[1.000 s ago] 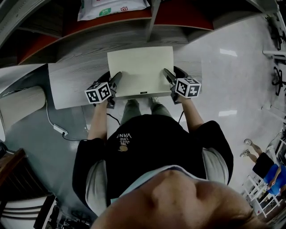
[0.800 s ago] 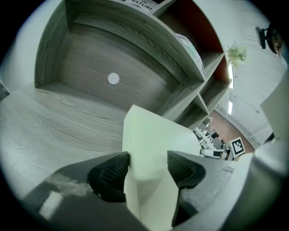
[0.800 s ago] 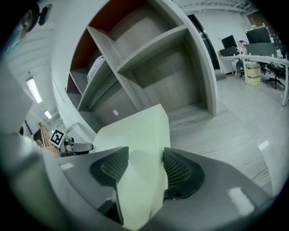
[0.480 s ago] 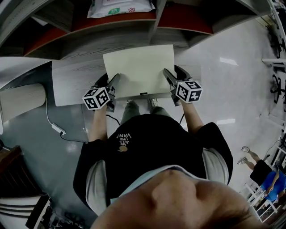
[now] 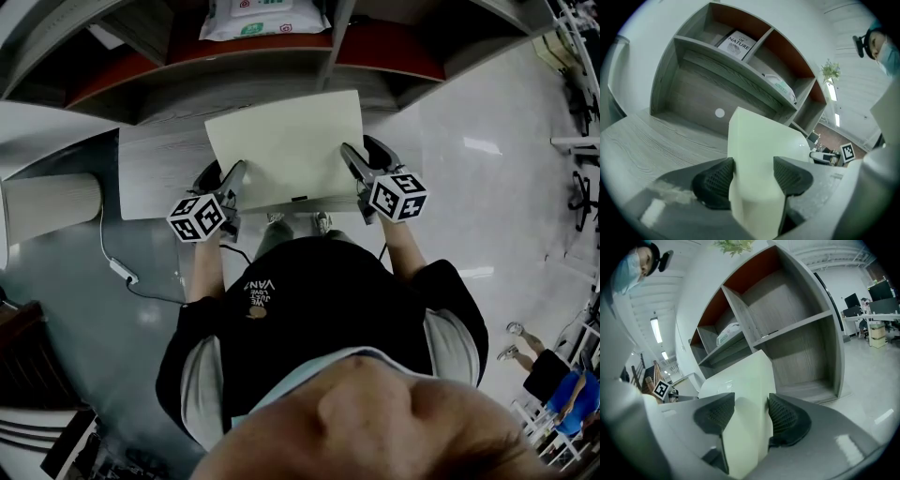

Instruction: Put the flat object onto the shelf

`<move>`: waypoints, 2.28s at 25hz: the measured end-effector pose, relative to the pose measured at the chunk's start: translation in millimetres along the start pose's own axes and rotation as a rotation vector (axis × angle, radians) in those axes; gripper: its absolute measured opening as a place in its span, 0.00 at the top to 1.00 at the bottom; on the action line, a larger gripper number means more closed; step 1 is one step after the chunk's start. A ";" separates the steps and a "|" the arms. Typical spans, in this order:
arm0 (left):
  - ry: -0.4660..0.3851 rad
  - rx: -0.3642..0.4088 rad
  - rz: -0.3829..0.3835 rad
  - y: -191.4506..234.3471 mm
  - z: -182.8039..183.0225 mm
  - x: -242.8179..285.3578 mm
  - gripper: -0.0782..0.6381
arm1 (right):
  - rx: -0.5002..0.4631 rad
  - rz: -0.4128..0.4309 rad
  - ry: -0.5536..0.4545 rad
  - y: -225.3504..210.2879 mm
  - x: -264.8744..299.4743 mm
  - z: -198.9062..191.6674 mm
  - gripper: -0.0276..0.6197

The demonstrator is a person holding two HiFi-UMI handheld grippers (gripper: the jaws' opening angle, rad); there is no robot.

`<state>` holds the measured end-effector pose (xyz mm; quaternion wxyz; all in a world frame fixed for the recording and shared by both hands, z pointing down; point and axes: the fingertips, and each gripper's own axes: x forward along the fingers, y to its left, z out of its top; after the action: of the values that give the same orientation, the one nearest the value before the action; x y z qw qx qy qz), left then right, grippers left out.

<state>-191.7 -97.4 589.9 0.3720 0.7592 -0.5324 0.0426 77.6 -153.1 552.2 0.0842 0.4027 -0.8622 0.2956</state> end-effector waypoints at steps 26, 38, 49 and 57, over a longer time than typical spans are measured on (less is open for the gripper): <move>-0.275 0.158 -0.027 -54.4 91.6 -65.1 0.51 | -0.114 0.119 -0.286 60.8 -40.9 107.6 0.65; -0.385 0.260 -0.065 -79.2 141.1 -85.5 0.51 | -0.141 0.145 -0.401 81.7 -56.7 150.4 0.66; -0.473 0.327 -0.110 -97.7 184.3 -107.6 0.51 | -0.162 0.163 -0.495 104.0 -70.4 184.7 0.67; -0.534 0.403 -0.142 -111.5 221.1 -119.1 0.52 | -0.176 0.170 -0.556 116.1 -75.7 210.5 0.67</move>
<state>-222.4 -122.3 318.0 0.0638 0.8368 -0.5379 -0.0793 60.9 -167.7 301.2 -0.1454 0.3858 -0.9051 0.1041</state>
